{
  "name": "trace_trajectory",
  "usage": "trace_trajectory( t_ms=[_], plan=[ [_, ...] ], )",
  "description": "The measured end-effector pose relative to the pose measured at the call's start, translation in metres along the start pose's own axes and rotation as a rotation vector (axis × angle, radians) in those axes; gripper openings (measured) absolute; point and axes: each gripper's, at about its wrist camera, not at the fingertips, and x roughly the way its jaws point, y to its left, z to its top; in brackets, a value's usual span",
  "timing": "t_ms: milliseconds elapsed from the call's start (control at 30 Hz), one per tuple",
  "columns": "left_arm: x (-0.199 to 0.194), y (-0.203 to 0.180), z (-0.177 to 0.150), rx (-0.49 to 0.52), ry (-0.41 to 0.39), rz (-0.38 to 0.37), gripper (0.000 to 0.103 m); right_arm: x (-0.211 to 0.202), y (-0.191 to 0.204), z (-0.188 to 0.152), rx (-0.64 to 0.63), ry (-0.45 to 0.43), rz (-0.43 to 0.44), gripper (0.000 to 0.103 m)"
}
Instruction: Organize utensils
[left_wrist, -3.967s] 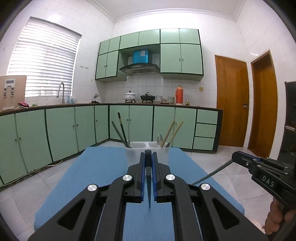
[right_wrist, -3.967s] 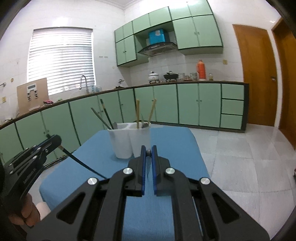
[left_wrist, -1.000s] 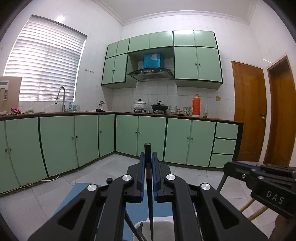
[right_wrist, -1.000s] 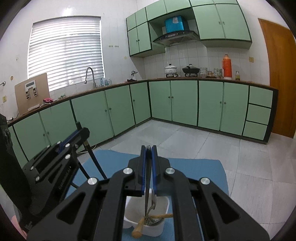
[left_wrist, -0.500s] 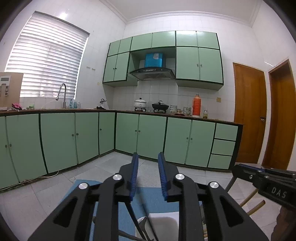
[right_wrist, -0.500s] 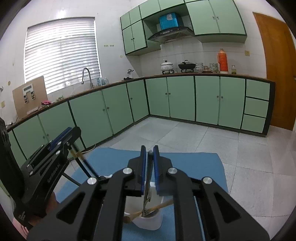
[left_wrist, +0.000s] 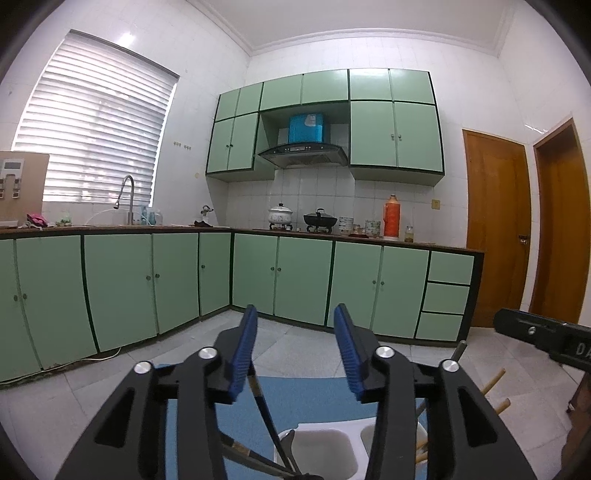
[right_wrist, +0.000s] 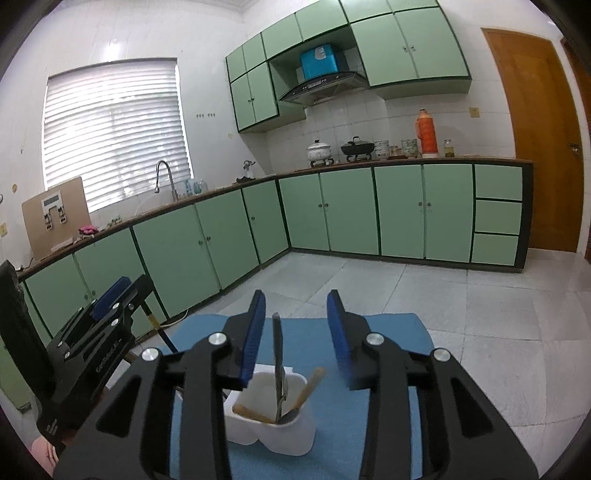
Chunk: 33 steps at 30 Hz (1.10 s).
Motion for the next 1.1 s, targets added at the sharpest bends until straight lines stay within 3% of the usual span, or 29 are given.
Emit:
trace_trajectory(
  t_ms=[167,300,500,667,1100],
  plan=[
    [-0.024,0.003,0.000,0.011,-0.018,0.008,0.070,-0.027,-0.002,-0.006,0.001,-0.045,-0.023,0.057],
    [-0.045,0.004,-0.002,0.021,-0.021,-0.001,0.083,-0.047,-0.005,-0.016,0.012,-0.060,-0.033,0.065],
    [-0.079,0.004,-0.013,0.038,-0.004,-0.018,0.094,-0.071,-0.006,-0.034,0.024,-0.062,-0.042,0.077],
    [-0.102,0.001,-0.020,0.050,0.026,-0.016,0.097,-0.091,-0.001,-0.052,0.018,-0.057,-0.053,0.089],
    [-0.149,0.008,-0.043,0.041,0.183,-0.014,0.097,-0.122,0.018,-0.086,-0.005,0.056,-0.099,0.096]
  ],
)
